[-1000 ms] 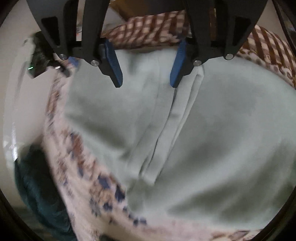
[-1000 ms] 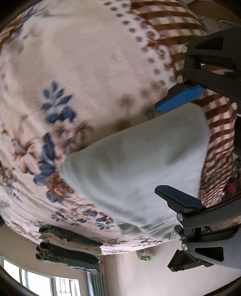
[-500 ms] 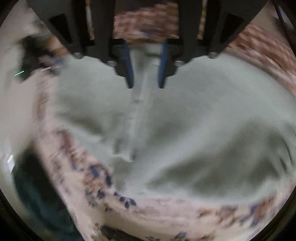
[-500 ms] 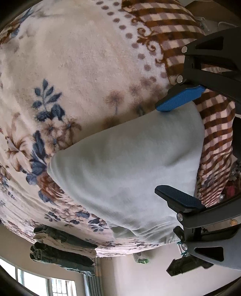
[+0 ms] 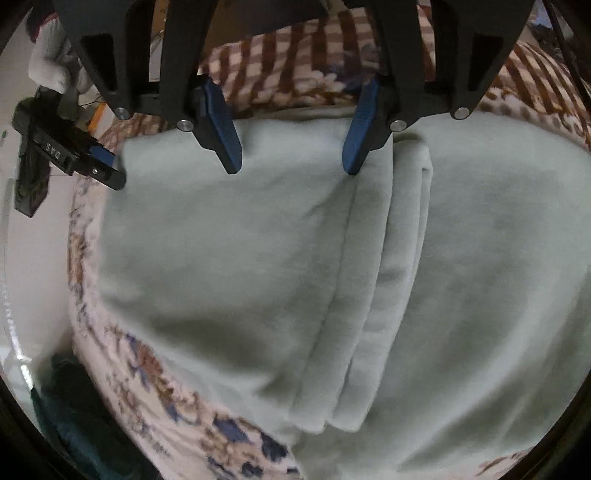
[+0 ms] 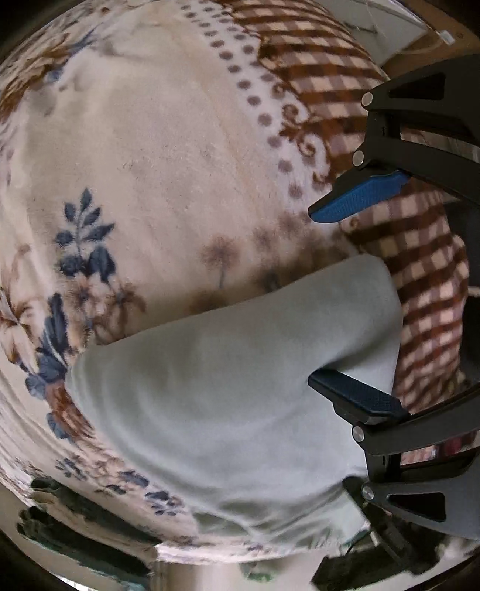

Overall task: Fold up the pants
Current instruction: 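Open the left gripper to release the fold, then grasp the elastic cuff with the left gripper and lift it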

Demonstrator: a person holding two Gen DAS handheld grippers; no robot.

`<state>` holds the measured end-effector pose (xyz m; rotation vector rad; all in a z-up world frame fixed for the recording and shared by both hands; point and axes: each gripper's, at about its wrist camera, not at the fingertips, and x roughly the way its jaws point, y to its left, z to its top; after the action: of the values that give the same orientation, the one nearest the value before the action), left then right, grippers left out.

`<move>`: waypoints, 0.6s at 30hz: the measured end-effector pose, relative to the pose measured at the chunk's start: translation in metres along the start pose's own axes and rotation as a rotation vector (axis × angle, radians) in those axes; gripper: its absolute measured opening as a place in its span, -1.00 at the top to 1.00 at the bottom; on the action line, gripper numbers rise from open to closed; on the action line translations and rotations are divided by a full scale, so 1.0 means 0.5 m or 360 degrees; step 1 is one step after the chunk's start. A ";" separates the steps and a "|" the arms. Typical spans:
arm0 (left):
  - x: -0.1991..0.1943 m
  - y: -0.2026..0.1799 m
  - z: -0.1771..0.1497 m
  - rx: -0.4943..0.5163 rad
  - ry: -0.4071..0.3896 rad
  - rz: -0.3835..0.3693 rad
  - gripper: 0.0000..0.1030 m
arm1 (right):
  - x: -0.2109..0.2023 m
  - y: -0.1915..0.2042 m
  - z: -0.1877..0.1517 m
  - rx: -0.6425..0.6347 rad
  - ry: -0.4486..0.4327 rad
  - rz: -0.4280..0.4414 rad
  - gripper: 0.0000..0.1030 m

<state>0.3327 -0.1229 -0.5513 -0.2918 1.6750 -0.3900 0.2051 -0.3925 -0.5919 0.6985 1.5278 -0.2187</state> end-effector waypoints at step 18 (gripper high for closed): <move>-0.215 0.502 -0.114 -0.1171 -0.0902 -0.0344 -0.99 | 0.008 0.236 0.011 -0.0239 -0.0049 -0.0055 -0.63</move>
<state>0.2996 0.1541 -0.5522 -1.0316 1.1660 0.1695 0.2741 -0.3012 -0.5636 0.5476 1.5106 -0.1384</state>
